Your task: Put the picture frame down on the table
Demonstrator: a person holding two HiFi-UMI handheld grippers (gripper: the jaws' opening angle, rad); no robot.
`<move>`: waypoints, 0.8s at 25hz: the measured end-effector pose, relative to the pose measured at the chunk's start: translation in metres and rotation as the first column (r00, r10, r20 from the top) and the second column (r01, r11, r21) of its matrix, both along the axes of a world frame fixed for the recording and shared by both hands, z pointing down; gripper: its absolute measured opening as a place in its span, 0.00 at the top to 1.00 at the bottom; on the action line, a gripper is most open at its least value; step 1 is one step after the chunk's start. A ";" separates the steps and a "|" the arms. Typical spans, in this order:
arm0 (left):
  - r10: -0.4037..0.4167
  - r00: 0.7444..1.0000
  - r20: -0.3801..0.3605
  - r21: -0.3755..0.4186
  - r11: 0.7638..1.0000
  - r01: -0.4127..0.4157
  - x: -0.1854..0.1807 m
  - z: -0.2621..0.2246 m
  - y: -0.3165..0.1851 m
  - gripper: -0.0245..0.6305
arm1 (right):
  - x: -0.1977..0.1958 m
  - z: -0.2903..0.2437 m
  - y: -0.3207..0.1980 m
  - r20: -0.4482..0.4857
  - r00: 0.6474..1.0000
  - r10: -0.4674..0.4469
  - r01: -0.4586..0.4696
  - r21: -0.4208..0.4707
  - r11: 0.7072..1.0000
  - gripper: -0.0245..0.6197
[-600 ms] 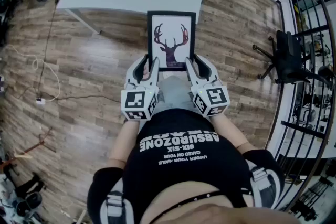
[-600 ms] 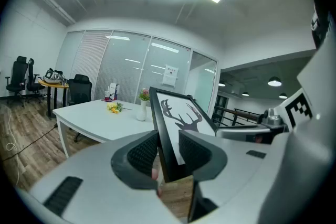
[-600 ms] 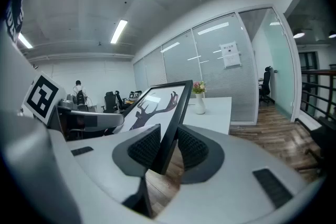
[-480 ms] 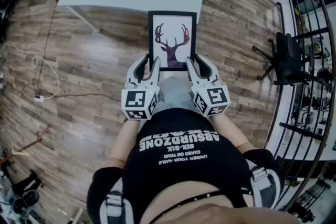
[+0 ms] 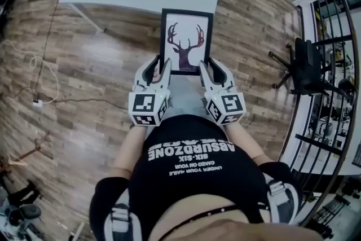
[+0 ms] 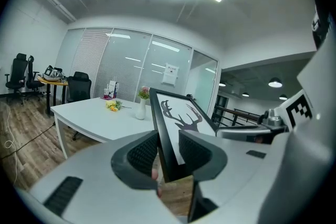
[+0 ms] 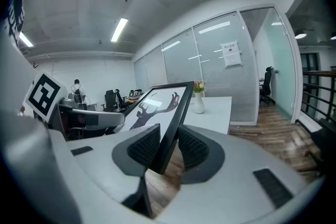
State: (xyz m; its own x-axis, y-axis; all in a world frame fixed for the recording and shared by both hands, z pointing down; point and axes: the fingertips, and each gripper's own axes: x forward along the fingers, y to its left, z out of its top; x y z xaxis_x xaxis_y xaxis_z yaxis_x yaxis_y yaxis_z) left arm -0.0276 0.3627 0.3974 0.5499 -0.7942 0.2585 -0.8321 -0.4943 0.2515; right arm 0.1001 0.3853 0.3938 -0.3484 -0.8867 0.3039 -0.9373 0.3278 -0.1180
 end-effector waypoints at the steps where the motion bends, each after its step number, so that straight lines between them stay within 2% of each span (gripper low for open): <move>1: -0.001 1.000 0.003 0.002 1.000 0.001 0.001 0.001 -0.002 0.75 | 0.001 0.001 -0.003 0.003 1.000 0.000 0.000 0.001 1.000 0.78; 5: -0.008 1.000 0.014 -0.007 1.000 0.008 0.004 0.005 -0.029 0.75 | 0.004 0.011 -0.032 0.016 1.000 0.002 -0.002 -0.019 1.000 0.78; 20: -0.055 0.998 0.012 -0.056 0.997 0.056 -0.008 0.018 -0.207 0.75 | -0.007 0.023 -0.218 0.013 0.999 -0.042 0.043 -0.078 0.996 0.78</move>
State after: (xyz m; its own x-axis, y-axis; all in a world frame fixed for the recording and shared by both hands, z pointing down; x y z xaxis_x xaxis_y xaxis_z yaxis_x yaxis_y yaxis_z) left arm -0.0359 0.1554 0.4158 0.5024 -0.8075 0.3092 -0.8606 -0.4326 0.2687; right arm 0.0935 0.1678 0.4170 -0.3890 -0.8449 0.3672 -0.9212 0.3566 -0.1555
